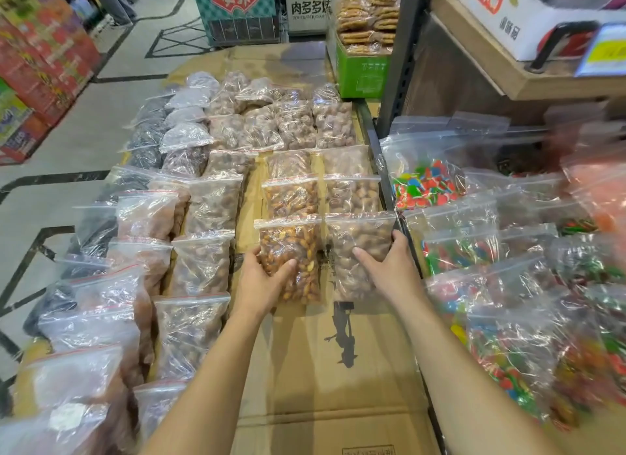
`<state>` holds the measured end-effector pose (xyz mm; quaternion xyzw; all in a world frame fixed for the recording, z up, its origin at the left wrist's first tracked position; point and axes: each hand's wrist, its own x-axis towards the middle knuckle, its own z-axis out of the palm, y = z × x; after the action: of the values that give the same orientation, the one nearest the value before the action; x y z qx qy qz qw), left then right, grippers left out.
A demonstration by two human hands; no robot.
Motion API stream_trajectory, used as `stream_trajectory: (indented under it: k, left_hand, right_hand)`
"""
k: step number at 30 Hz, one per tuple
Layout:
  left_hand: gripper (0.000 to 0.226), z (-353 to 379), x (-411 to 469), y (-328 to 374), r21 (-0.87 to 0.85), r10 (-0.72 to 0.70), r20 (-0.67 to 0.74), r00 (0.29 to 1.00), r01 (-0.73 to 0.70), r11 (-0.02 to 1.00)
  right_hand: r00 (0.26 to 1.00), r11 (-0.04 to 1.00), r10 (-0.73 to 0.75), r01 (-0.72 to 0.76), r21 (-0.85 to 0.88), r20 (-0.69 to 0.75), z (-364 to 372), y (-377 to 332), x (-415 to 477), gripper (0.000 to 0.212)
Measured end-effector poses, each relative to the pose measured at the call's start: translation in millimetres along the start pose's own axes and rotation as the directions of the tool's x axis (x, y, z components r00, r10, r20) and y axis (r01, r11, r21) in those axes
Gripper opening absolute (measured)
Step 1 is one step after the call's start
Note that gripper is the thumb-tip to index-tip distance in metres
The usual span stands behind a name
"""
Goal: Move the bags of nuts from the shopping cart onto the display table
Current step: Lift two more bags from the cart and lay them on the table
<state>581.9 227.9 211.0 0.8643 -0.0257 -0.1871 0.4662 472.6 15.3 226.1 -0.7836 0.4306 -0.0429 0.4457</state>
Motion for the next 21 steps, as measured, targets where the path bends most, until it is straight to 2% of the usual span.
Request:
stream_trajectory:
  k: [5, 9, 12, 15, 21]
  left_hand:
    - [0.077, -8, -22, 17, 0.119, 0.057, -0.021, 0.998, -0.054, 0.991]
    - [0.073, -13, -42, 27, 0.319, 0.119, 0.022, 0.993, -0.12, 0.94]
    - [0.061, -15, -58, 30, 0.464, 0.165, 0.06, 0.984, -0.174, 0.869]
    - [0.072, -14, -83, 33, 0.609, 0.24, 0.113, 0.964, -0.258, 0.75]
    - [0.086, -5, -122, 24, 0.747, 0.319, 0.22, 0.922, -0.369, 0.553]
  right_hand:
    - [0.998, 0.969, -0.067, 0.068, -0.238, 0.012, -13, -14, -16, 0.091]
    - [0.989, 0.905, -0.133, 0.148, -0.399, 0.064, -21, -16, -33, 0.087]
    - [0.977, 0.845, -0.19, 0.214, -0.49, 0.099, -29, -10, -52, 0.081]
    - [0.965, 0.786, -0.232, 0.259, -0.561, 0.121, -36, -1, -75, 0.068]
    - [0.948, 0.674, -0.269, 0.31, -0.67, 0.168, -55, 12, -131, 0.072]
